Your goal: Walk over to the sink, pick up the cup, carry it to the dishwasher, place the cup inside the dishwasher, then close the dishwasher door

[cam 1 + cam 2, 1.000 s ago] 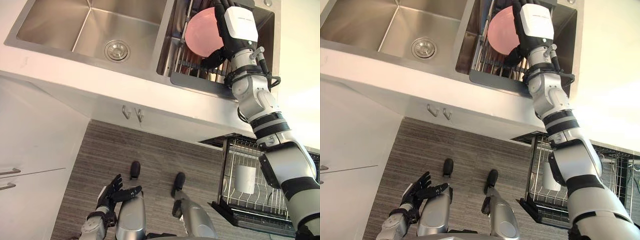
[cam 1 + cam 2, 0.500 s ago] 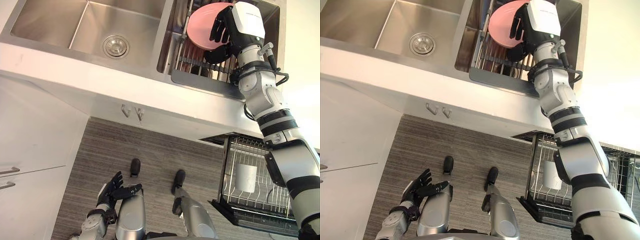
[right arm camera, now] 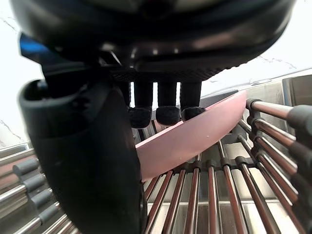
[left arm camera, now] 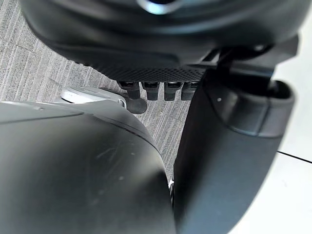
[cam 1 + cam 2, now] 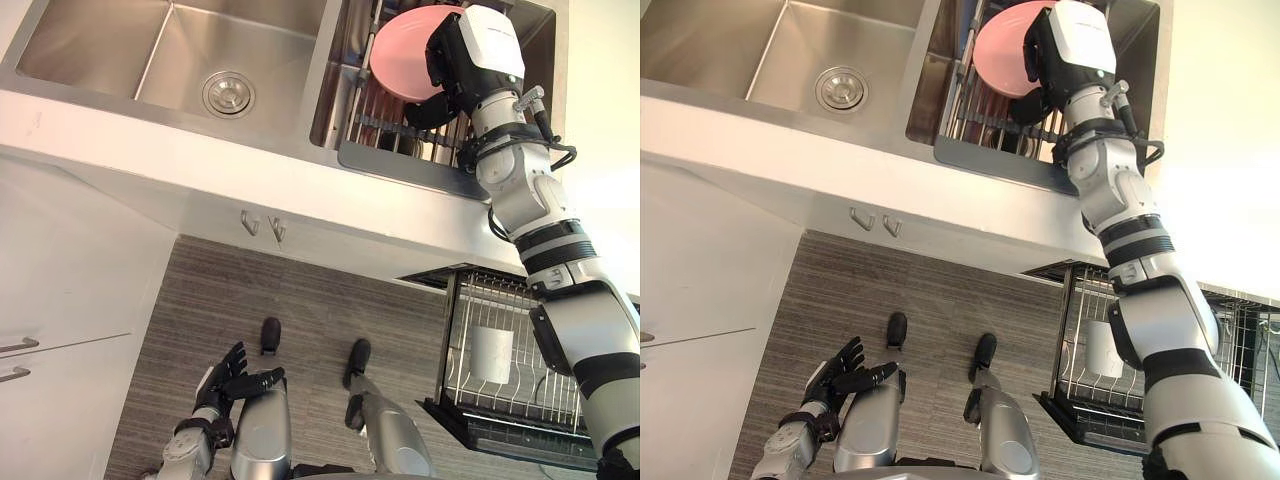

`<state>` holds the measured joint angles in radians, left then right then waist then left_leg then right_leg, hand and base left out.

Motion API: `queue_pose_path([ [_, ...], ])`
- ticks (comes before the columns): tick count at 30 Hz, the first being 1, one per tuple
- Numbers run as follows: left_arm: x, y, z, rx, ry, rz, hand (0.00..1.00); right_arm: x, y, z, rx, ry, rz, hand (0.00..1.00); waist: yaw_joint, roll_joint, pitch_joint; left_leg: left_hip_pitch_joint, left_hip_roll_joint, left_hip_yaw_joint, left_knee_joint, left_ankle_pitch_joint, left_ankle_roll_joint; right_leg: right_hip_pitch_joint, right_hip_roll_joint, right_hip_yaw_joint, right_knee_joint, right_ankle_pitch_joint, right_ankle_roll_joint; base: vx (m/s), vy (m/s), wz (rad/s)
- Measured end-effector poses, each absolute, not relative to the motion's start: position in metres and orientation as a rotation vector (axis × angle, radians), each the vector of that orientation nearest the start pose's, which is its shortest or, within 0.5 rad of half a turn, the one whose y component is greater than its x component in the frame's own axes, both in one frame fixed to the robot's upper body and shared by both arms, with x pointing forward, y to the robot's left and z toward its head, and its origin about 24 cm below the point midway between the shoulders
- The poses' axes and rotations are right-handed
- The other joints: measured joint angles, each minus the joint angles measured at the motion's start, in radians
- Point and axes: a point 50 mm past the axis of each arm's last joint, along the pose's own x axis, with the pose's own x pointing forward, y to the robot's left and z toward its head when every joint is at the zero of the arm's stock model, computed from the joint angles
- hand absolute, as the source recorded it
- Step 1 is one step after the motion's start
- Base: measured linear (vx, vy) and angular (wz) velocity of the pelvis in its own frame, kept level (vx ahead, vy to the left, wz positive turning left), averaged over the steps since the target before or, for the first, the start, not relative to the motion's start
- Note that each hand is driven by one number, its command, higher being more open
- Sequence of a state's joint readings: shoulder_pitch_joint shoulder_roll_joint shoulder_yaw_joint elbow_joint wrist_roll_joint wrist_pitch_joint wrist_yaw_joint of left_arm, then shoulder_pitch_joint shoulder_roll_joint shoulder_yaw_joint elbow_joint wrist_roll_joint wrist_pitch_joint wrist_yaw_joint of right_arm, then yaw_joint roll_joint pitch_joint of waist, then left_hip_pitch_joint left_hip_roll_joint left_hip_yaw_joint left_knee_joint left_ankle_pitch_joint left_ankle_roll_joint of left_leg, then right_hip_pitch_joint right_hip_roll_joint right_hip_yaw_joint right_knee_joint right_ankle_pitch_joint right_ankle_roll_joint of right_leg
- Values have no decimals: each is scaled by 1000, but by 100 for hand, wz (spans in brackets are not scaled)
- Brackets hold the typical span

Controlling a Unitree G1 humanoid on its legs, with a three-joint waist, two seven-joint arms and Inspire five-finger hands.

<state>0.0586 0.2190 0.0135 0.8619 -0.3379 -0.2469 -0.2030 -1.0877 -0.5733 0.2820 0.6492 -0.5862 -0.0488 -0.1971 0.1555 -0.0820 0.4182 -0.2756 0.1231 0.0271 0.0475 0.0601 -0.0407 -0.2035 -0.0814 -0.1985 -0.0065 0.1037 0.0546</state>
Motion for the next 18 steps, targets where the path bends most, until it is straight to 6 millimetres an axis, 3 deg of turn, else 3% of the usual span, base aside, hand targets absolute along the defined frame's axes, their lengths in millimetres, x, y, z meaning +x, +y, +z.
queue_pose_path([
  [18, 159, 227, -113, -144, 622, 79, 100, 385, -188, 265, -1210, -586, -270, 100, -8, 2, -4, 29, -1, 13, -8, 0, 3, 12, -2, 9, 10, 0, 0, 0, 0, 0],
])
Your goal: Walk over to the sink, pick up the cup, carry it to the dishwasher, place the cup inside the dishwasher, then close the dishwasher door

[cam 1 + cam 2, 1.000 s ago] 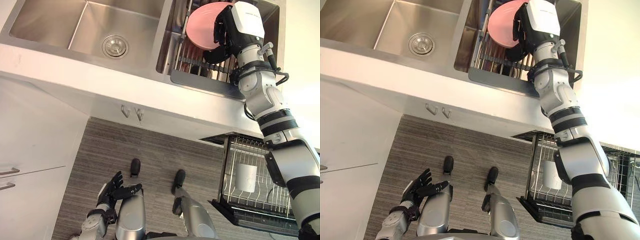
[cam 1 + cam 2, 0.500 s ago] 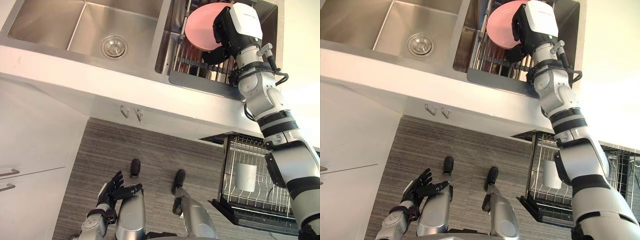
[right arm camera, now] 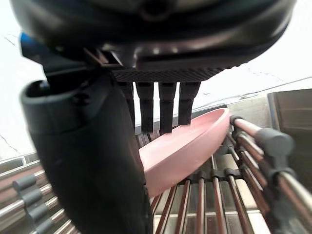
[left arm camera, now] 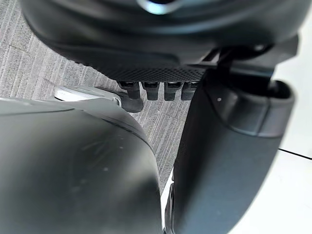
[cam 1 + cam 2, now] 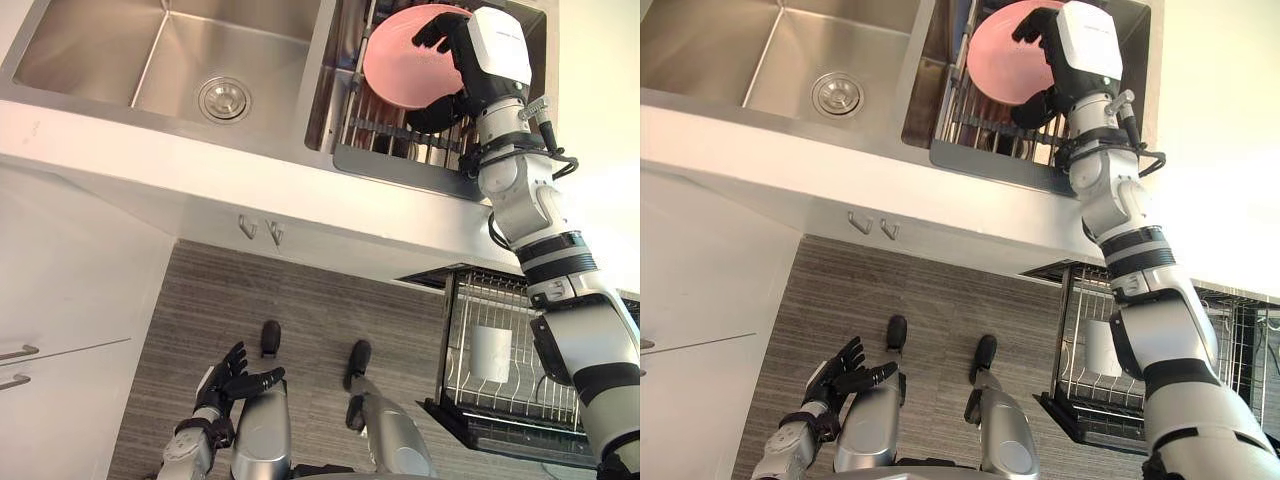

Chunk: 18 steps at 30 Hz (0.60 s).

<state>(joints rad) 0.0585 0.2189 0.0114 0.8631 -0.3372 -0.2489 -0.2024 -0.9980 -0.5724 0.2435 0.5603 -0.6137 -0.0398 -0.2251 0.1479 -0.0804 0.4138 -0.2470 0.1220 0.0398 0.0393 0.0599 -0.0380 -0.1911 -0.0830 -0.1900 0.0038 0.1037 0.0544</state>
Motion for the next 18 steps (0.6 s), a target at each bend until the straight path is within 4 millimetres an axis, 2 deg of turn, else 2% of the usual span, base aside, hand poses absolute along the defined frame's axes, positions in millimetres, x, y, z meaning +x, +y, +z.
queue_pose_path([
  [6, 155, 227, -117, -144, 649, 82, 100, 385, -189, 246, -1223, -541, -248, 100, 0, -2, -39, 10, -2, 6, -23, 8, 4, 3, 3, -2, -8, -6, -6, 0, 0, 0],
  [8, 154, 226, -117, -139, 654, 75, 100, 385, -188, 242, -1219, -541, -251, 100, 0, -3, -49, 15, -2, 8, -35, 21, -4, 3, 3, -1, -10, -6, -6, 0, 0, 0],
  [18, 154, 227, -118, -134, 658, 72, 100, 380, -190, 234, -1259, -601, -364, 100, -4, -10, -65, 24, -6, 8, -59, 41, -3, 2, -1, -3, -11, -4, -3, 0, 0, 0],
])
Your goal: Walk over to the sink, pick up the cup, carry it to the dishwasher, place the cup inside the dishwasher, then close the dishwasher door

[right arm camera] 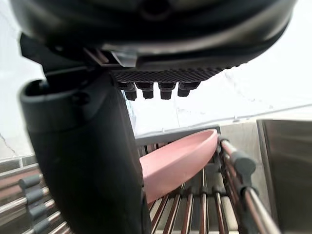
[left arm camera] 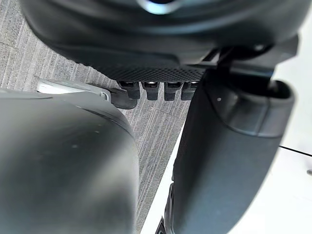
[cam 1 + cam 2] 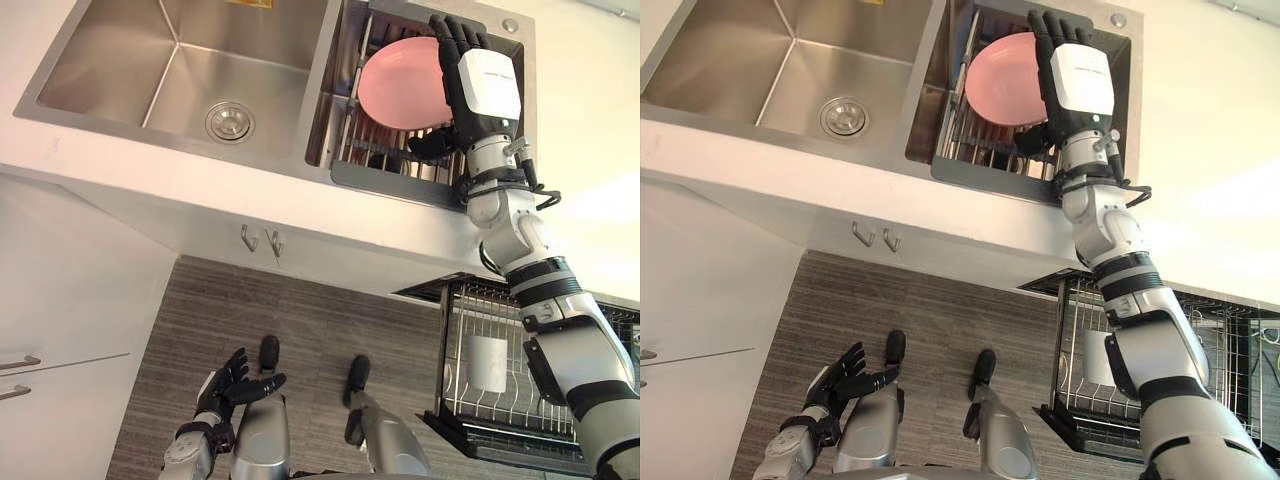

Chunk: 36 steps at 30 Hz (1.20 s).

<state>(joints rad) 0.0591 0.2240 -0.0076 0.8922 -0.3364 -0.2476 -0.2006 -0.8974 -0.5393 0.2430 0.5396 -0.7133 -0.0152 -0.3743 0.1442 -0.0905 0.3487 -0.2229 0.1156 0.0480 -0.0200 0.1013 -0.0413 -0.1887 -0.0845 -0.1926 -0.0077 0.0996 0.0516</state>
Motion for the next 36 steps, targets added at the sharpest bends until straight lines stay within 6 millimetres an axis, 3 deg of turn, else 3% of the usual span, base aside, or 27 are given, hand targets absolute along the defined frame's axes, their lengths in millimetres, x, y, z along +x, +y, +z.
queue_pose_path([
  [9, 153, 227, -118, -141, 660, 78, 100, 378, -204, 240, -1224, -590, -503, 100, -4, 0, 0, 1, -3, -9, -50, 33, 1, -15, 0, -11, -1, 1, 2, 6, 1, 2],
  [23, 155, 226, -117, -167, 633, 90, 100, 390, -216, 255, -1255, -530, -556, 100, -11, 5, 3, -31, -6, -26, -48, 40, 2, -39, -2, -26, -1, 3, 4, 10, 1, 2],
  [32, 160, 217, -115, -206, 604, 80, 100, 394, -212, 273, -1267, -555, -560, 100, -8, 45, 29, -50, -8, -38, -31, 39, -1, -41, -4, -36, -7, 8, 4, 19, 2, 3],
  [33, 162, 215, -114, -210, 600, 76, 100, 394, -212, 277, -1273, -561, -563, 0, -8, 53, 35, -52, -8, -39, -26, 38, -1, -41, -4, -36, -7, 9, 3, 0, 0, 0],
  [36, 167, 211, -113, -216, 586, 52, 100, 395, -211, 284, -1295, -572, -562, 0, -7, 66, 49, -60, -2, -41, -15, 35, 0, -42, 2, -38, -7, 12, -1, 0, 0, 0],
])
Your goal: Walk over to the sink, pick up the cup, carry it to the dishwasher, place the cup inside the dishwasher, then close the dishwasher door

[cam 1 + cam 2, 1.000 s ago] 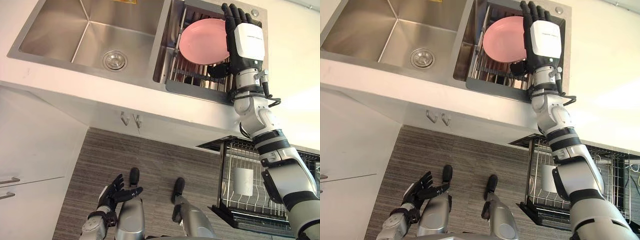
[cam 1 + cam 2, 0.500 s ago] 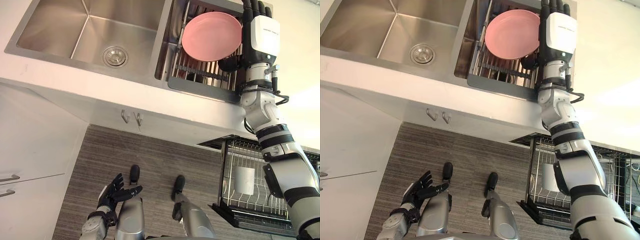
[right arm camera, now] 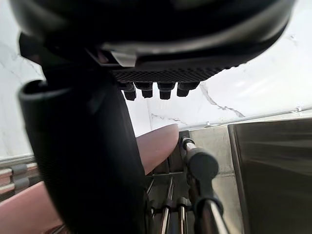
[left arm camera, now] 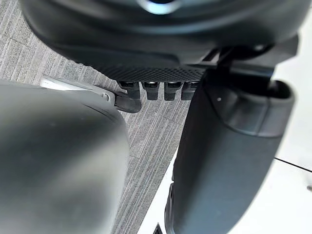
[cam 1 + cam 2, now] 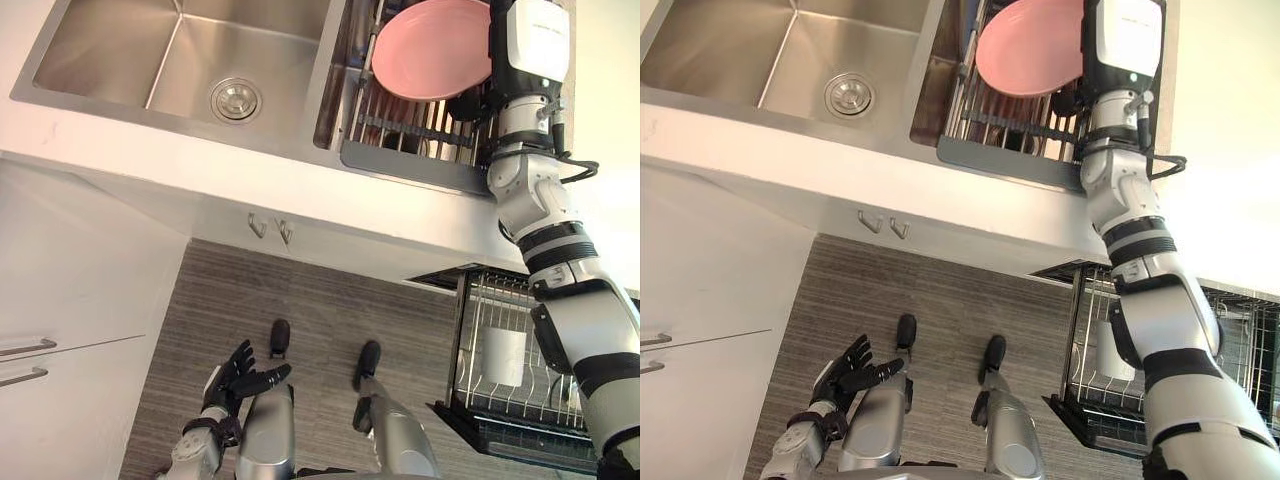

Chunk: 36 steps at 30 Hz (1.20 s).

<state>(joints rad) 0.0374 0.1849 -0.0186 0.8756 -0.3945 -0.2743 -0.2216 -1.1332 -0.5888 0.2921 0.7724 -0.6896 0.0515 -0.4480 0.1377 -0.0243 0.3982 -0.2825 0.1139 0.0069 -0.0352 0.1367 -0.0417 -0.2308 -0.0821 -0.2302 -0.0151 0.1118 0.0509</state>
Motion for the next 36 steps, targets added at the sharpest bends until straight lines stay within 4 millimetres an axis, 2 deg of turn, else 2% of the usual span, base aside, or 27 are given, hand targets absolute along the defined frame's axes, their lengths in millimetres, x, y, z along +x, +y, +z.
queue_pose_path([
  [9, 176, 205, -109, -236, 554, 33, 100, 394, -206, 300, -1254, -626, -547, 0, 6, 7, 18, -14, 13, -2, 7, 0, -1, -11, 13, -2, -1, 4, -5, -1, -7, -1],
  [11, 177, 205, -108, -235, 545, 32, 100, 392, -214, 306, -1257, -629, -570, 0, 8, 7, 24, -16, 12, -6, 7, 1, -1, -11, 13, -5, -2, 4, -5, 35, -10, 4],
  [14, 177, 205, -108, -234, 541, 32, 100, 390, -213, 313, -1227, -657, -572, 0, 7, 6, 31, -16, 12, -6, 7, 0, -3, -10, 13, -6, -3, 4, -5, 36, -8, 1],
  [29, 178, 205, -107, -235, 536, 24, 100, 389, -211, 312, -1193, -676, -540, 0, 4, 7, 35, -1, 14, 5, -1, 0, -3, -4, 14, 3, -4, 4, -5, 5, -1, -1],
  [32, 177, 204, -108, -237, 541, 24, 100, 378, -205, 307, -1157, -740, -519, 0, -2, 7, 34, 23, 15, 18, -15, 0, -3, 7, 14, 13, -6, 4, -5, 36, 1, -11],
  [36, 175, 200, -110, -236, 554, 17, 100, 358, -183, 291, -1138, -869, -404, 0, -20, 0, 30, 70, 16, 47, -38, 0, -4, 30, 14, 38, -10, 3, -4, 52, 7, -17],
])
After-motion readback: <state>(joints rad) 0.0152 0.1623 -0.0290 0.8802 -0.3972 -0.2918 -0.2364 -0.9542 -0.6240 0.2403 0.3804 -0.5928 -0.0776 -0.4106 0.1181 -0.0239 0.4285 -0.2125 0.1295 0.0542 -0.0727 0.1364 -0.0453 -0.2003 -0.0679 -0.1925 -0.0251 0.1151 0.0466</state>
